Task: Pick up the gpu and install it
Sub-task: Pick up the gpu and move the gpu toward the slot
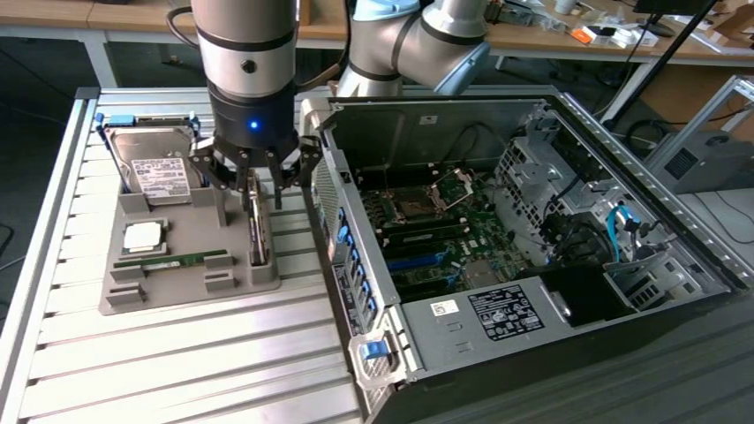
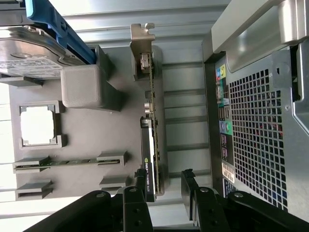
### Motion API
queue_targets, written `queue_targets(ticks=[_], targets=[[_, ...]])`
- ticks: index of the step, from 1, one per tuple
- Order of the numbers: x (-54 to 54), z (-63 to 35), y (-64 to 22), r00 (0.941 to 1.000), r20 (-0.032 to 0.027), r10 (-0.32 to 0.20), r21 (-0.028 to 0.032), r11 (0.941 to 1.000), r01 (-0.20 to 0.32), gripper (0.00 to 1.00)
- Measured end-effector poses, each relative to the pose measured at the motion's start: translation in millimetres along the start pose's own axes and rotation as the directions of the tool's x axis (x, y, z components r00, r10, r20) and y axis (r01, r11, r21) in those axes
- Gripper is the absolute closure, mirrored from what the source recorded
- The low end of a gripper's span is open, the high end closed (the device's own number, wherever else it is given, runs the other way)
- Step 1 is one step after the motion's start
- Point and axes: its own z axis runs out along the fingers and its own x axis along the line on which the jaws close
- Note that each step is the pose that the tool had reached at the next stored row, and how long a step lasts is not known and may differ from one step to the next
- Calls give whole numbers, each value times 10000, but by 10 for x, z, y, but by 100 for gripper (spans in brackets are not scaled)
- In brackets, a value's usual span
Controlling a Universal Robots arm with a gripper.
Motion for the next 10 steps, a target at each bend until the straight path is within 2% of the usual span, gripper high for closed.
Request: queue_targets(ticks=[10], targets=[[1,33,-1,10000,0,0,1,10000,0,58]])
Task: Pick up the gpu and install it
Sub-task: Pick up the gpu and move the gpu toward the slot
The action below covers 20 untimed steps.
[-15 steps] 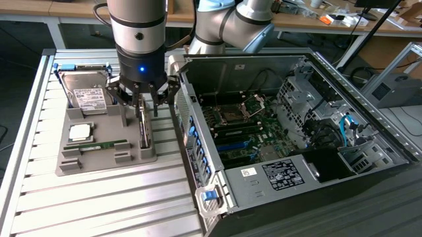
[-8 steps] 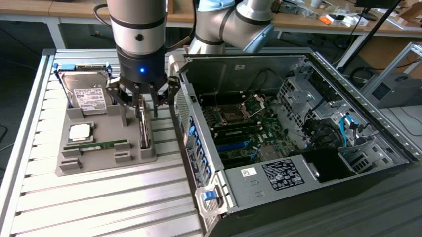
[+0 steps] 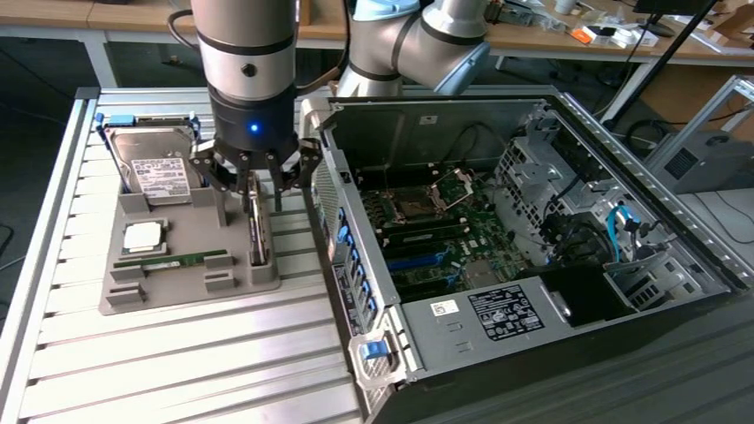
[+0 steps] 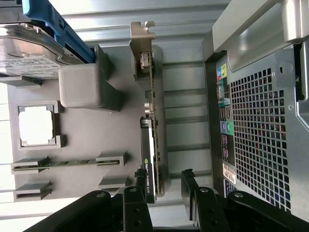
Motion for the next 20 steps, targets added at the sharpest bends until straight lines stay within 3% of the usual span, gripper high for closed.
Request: queue_targets(ticks=[20], targets=[[2,90,-4,10000,0,0,0,10000,0,58]])
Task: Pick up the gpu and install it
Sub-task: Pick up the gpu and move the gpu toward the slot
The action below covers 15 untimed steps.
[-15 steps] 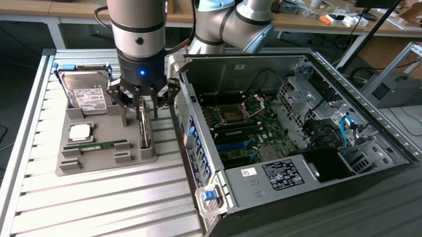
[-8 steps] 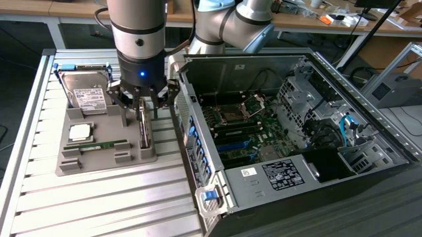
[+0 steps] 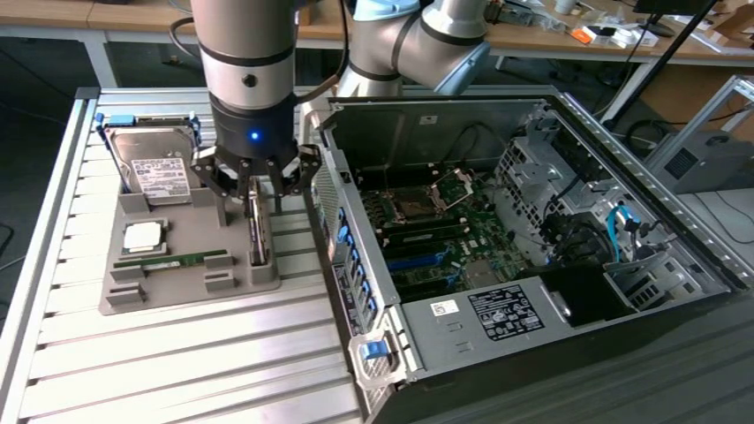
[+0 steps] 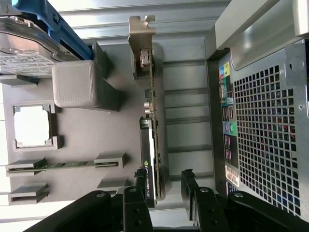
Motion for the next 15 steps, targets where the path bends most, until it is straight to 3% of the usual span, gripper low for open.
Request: queue_targets(ticks=[15], targets=[[1,54,-2,10000,0,0,0,10000,0,58]])
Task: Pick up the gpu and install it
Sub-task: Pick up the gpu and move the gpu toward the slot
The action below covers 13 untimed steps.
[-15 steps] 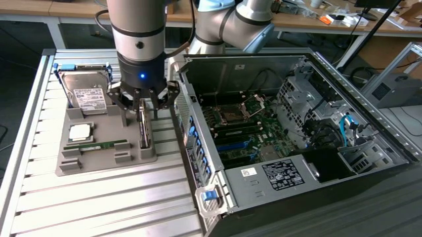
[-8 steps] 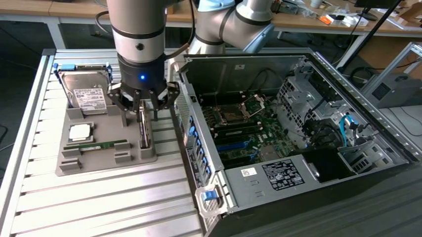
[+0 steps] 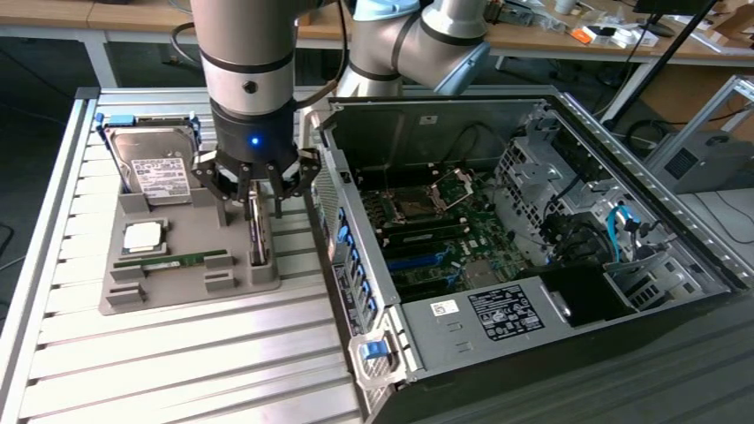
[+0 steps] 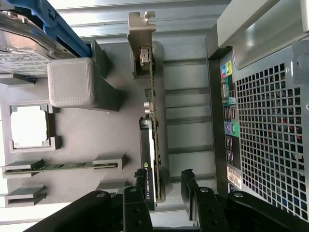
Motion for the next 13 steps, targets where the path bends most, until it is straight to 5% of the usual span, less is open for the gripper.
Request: queue_targets(ticks=[13], targets=[[1,35,-1,10000,0,0,0,10000,0,58]])
